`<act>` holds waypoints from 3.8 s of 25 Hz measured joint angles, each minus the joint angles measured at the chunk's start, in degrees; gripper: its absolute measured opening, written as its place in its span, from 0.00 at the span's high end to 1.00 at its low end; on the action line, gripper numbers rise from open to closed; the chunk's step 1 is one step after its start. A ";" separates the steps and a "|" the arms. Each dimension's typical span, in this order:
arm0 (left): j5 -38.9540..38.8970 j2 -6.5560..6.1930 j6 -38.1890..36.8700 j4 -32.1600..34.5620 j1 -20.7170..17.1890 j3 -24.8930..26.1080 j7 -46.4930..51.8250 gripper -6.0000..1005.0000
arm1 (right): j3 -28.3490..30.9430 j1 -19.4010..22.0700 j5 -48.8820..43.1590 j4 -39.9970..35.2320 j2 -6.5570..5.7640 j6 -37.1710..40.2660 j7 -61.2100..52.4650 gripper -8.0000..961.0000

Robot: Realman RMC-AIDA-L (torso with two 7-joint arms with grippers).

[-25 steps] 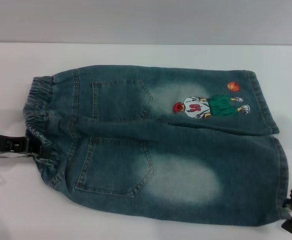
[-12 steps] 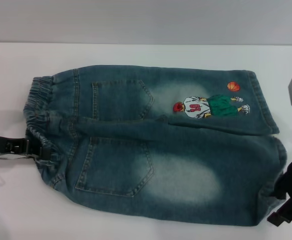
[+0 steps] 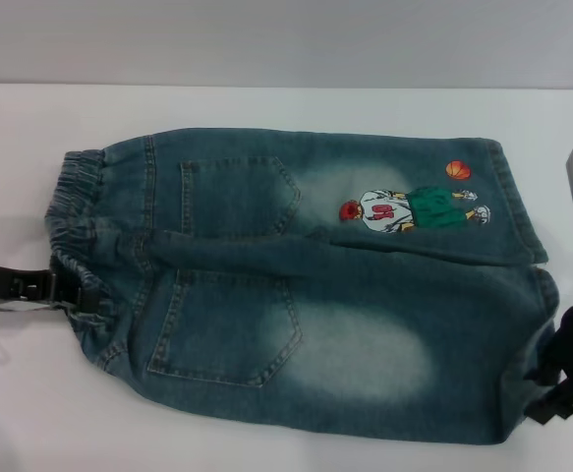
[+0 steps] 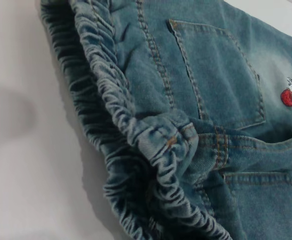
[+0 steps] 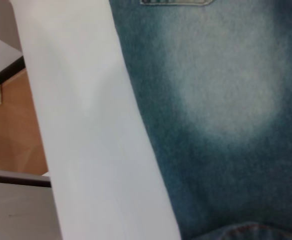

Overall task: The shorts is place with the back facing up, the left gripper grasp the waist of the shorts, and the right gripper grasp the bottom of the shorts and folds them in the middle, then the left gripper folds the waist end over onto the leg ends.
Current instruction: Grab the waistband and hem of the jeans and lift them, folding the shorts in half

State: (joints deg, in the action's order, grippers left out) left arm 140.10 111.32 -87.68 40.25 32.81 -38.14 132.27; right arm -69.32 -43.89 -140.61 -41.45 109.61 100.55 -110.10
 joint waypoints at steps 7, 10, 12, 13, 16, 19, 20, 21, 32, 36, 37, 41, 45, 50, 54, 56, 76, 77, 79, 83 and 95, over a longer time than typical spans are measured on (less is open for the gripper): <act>0.00 -0.04 0.14 0.00 0.14 0.00 0.00 0.95 | 0.16 0.16 -0.01 -0.56 -0.04 -0.21 0.76 0.75; 0.00 -0.06 0.15 0.00 0.15 0.00 0.00 0.95 | 0.23 0.15 -0.03 -0.57 -0.09 -0.25 1.00 0.86; 0.00 -0.06 0.15 0.00 0.15 0.00 0.00 0.95 | 0.24 0.15 -0.04 -0.57 -0.10 -0.26 1.07 0.89; 0.00 -0.06 0.15 0.00 0.15 0.00 0.01 0.95 | 0.24 0.15 -0.05 -0.57 -0.10 -0.27 1.10 0.90; 0.00 -0.06 0.18 0.00 0.18 0.00 0.05 0.95 | 0.25 0.23 -0.07 -0.57 -0.10 -0.28 1.16 0.94; -0.01 -0.12 0.21 0.00 0.27 0.12 0.07 0.95 | 0.70 0.45 -0.05 -0.58 -0.10 -0.08 1.97 0.98; -0.08 -0.12 0.21 0.00 0.28 0.24 0.07 0.95 | 1.35 0.56 0.03 -0.60 -0.11 0.14 2.47 0.99; -0.16 -0.13 0.23 0.00 0.28 0.33 0.07 0.95 | 2.30 0.71 0.11 -0.61 -0.10 0.50 3.29 0.99; -2.92 -0.17 -0.72 -0.04 0.72 3.59 -0.51 0.95 | 25.71 4.94 3.52 -0.93 -0.50 4.22 16.75 0.99; -8.36 -0.75 -2.74 -0.80 0.36 3.97 -1.65 0.95 | 29.83 7.62 8.73 -1.02 -1.05 3.75 19.19 0.99; -9.34 -0.81 -3.13 -0.88 0.29 4.13 -1.89 0.95 | 30.87 8.08 9.57 -1.05 -1.20 3.70 19.63 0.99; -14.05 -1.12 -4.56 -2.03 -0.14 6.29 -3.55 0.95 | 37.57 9.80 11.67 -1.32 -1.36 2.03 21.28 0.99; -17.81 -1.55 -4.47 -4.61 -0.23 9.76 -5.33 0.95 | 42.51 11.58 15.07 -1.54 -1.16 -2.65 21.85 0.99; -21.06 -0.85 -2.79 -5.19 -0.25 11.90 -7.03 0.95 | 43.06 13.16 21.11 -1.59 -0.32 -8.14 22.85 0.99; -21.36 -0.67 -2.08 -5.20 -0.23 11.93 -7.17 0.95 | 43.07 12.49 23.13 -1.58 1.53 -12.53 23.07 0.99; -21.99 0.32 0.70 -5.23 -0.07 12.12 -7.19 0.95 | 42.92 12.35 23.86 -1.65 1.81 -13.27 23.16 0.99; -24.96 1.50 14.18 -5.27 -0.14 12.40 -7.20 0.95 | 42.44 12.15 23.72 3.77 1.54 -23.86 22.53 0.99; -25.01 1.54 14.45 -5.27 -0.07 12.40 -7.20 0.95 | 42.42 12.05 23.56 4.58 1.46 -24.48 22.53 0.99; -25.15 1.59 15.19 -5.27 0.19 12.39 -7.20 0.95 | 42.40 11.75 23.26 5.93 1.46 -26.31 22.54 0.99; -25.21 1.61 15.76 -5.27 0.39 12.23 -7.20 0.95 | 41.28 10.84 23.05 8.15 1.80 -30.53 22.48 0.99; -25.23 2.57 17.98 -5.27 0.77 11.86 -7.84 0.95 | 39.27 6.69 23.13 10.06 3.51 -41.54 22.42 0.99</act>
State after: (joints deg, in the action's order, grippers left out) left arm 114.86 113.89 -69.70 34.98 33.58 -26.28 124.43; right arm -30.06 -37.21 -117.48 -31.39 113.11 59.01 -87.68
